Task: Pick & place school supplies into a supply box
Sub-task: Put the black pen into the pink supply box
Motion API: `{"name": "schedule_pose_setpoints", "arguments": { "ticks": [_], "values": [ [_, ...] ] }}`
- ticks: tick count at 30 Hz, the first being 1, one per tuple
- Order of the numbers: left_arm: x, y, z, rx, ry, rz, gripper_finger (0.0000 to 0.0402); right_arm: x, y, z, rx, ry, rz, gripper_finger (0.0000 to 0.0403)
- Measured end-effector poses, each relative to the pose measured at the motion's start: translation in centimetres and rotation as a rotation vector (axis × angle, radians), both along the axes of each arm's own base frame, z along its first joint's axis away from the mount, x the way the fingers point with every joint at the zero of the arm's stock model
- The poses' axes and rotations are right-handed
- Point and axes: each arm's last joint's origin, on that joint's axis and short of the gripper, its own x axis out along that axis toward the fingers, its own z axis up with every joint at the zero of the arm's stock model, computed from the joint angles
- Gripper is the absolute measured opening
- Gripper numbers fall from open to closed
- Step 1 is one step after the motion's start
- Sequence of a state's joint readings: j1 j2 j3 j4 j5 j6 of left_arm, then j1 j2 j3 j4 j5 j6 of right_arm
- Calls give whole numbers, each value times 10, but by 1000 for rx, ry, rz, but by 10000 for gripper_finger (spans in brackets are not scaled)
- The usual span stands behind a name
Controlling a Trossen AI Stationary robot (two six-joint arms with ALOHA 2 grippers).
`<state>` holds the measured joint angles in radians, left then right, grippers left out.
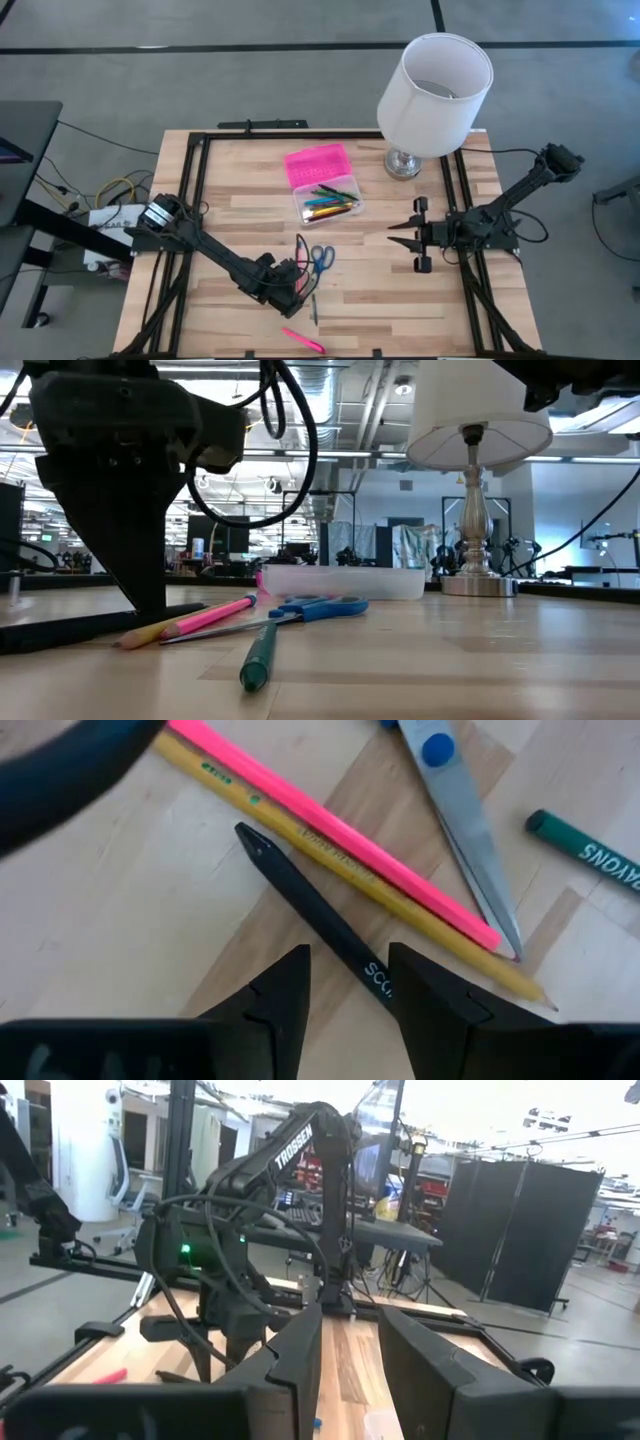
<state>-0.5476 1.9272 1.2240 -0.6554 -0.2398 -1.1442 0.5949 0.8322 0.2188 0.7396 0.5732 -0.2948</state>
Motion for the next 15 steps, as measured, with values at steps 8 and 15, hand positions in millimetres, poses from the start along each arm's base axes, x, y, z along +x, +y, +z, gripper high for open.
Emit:
{"name": "schedule_pose_setpoints", "arguments": {
  "ticks": [8, 15],
  "values": [
    [2, 1, -15, 7, 66, 6, 130, 0, 0, 0, -2, 2, 0, 98],
    [-4, 8, -19, 40, 175, -9, 130, 0, 0, -1, -5, 7, 0, 98]
  ]
}}
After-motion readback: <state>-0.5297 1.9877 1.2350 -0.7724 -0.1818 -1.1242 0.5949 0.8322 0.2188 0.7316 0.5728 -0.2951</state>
